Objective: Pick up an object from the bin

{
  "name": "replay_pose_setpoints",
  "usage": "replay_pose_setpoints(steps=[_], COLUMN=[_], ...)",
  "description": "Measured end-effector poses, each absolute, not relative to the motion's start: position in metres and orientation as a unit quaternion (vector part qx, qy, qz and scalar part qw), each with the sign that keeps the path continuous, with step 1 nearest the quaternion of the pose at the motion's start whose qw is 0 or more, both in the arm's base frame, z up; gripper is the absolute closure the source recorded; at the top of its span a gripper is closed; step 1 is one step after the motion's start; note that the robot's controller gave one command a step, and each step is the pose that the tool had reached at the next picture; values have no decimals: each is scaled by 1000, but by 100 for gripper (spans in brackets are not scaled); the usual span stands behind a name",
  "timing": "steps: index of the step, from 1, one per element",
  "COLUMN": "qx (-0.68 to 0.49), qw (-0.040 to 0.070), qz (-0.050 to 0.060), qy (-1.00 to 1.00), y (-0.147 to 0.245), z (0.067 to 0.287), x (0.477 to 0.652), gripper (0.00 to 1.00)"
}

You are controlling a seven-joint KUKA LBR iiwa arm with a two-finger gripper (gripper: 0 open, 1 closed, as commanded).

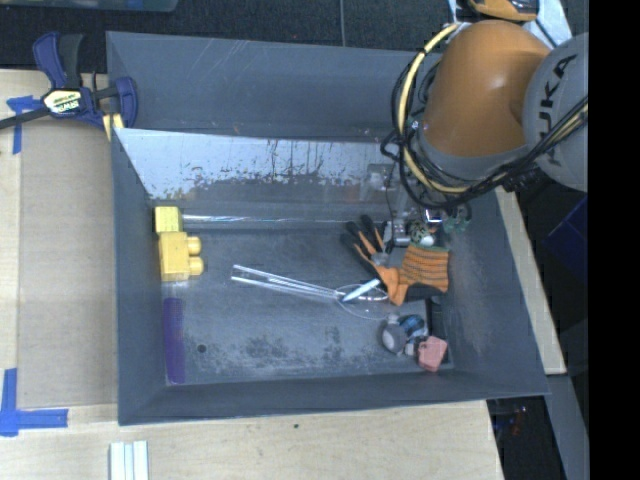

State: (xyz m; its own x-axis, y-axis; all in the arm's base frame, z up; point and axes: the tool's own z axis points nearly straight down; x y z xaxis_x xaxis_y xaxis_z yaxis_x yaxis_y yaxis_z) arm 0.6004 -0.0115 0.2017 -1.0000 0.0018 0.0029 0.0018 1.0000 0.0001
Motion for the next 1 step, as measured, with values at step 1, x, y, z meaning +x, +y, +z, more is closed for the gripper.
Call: replay_pose_setpoints(steps=[1], qx=[-1], qw=[-2], qz=[0], qy=[-1000], y=[-12], z=[205], x=[602], gripper=[0])
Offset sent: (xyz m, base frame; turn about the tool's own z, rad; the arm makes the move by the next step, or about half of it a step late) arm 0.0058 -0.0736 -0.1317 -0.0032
